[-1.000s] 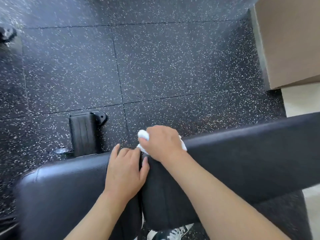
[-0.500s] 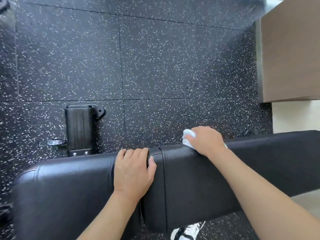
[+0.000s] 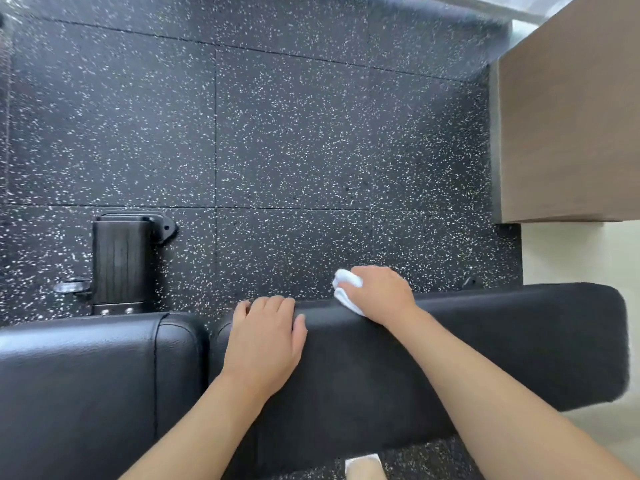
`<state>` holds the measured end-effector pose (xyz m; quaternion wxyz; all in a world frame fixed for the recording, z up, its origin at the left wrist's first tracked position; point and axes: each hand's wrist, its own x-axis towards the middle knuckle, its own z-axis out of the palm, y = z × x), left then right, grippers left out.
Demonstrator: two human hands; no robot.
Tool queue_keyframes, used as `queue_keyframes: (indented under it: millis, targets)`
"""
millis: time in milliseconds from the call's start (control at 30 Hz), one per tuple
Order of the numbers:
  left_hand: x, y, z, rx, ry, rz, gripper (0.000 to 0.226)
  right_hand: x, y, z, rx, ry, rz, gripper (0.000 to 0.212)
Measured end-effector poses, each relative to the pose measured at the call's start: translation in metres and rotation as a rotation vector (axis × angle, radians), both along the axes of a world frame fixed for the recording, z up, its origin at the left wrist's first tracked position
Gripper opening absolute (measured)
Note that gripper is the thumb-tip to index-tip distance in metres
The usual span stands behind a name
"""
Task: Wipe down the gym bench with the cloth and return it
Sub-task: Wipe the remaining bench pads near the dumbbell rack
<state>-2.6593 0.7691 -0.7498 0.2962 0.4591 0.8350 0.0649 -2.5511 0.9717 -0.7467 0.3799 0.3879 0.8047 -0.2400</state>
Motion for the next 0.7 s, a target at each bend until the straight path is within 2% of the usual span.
queue_keyframes:
  millis: [133, 267, 433, 567, 700]
  targets:
    - [0.056, 0.057, 0.002, -0.093, -0.002, -0.066, 0.050, 0.074, 0.071, 0.014, 0.120, -0.099, -0.112, 0.031]
    - [0.108, 0.108, 0.004, -0.146, 0.007, -0.092, 0.060, 0.117, 0.114, 0.015, 0.113, -0.125, -0.102, 0.030]
    - [0.157, 0.156, 0.006, -0.173, 0.023, -0.142, 0.052, 0.167, 0.166, 0.022, 0.134, -0.125, -0.124, 0.030]
    - [0.182, 0.182, -0.001, -0.138, 0.075, 0.005, 0.050, 0.180, 0.174, 0.014, 0.096, -0.089, -0.147, 0.031]
    - [0.192, 0.186, -0.012, -0.077, 0.174, 0.079, 0.044, 0.162, 0.148, 0.002, 0.031, 0.074, -0.182, 0.026]
